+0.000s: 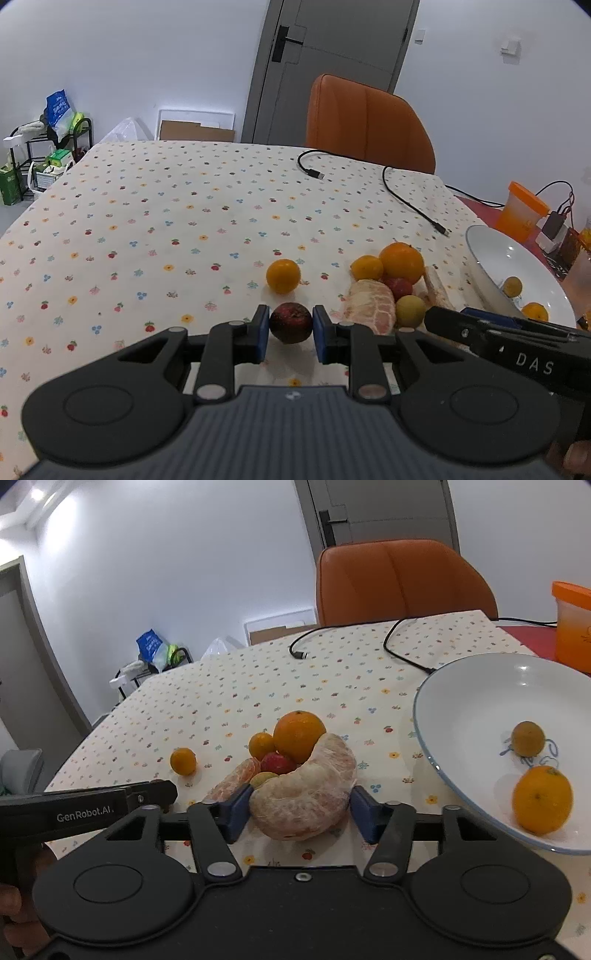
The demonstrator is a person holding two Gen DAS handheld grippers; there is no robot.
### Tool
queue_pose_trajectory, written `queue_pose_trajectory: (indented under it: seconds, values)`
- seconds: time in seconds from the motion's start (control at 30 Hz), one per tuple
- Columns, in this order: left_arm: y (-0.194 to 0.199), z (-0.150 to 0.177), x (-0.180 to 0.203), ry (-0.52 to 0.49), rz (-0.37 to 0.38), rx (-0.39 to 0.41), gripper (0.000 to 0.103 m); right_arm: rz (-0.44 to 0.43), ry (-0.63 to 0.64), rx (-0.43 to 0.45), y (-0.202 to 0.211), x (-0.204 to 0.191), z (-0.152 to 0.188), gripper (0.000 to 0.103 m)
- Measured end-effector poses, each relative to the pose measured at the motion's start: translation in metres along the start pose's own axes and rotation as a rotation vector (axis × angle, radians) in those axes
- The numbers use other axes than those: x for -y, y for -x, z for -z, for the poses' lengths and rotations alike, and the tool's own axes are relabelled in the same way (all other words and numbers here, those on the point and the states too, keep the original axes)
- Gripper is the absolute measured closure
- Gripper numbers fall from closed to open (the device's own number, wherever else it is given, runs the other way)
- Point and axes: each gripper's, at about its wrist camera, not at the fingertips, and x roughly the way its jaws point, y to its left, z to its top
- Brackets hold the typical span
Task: Organize fruits
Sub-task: 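Grasp the dark red plum with the left tool while the right tool grasps a peeled pomelo segment, then carry the plum and pomelo segment over the white bowl and release both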
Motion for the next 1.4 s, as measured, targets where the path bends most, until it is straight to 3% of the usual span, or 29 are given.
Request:
queue_pose_trajectory:
  seconds: [0.07, 0.17, 0.4, 1.07, 1.4]
  values:
    - [0.004, 0.001, 0.002, -0.003, 0.004, 0.008, 0.08, 0.0, 0.001, 0.009, 0.005, 0.001, 0.001, 0.055]
    - [0.009, 0.002, 0.006, -0.007, 0.006, 0.016, 0.08, -0.022, 0.006, 0.041, 0.015, 0.001, 0.0, 0.078]
    - [0.017, 0.007, 0.018, -0.03, 0.016, 0.021, 0.08, 0.0, -0.007, 0.063, 0.031, 0.01, 0.006, 0.091]
    - [0.03, -0.003, 0.057, -0.095, 0.057, 0.069, 0.08, -0.098, -0.028, 0.177, 0.076, 0.029, 0.004, 0.095]
    - [0.025, -0.015, 0.091, -0.152, 0.104, 0.096, 0.08, -0.061, -0.066, 0.261, 0.101, 0.056, -0.007, 0.095]
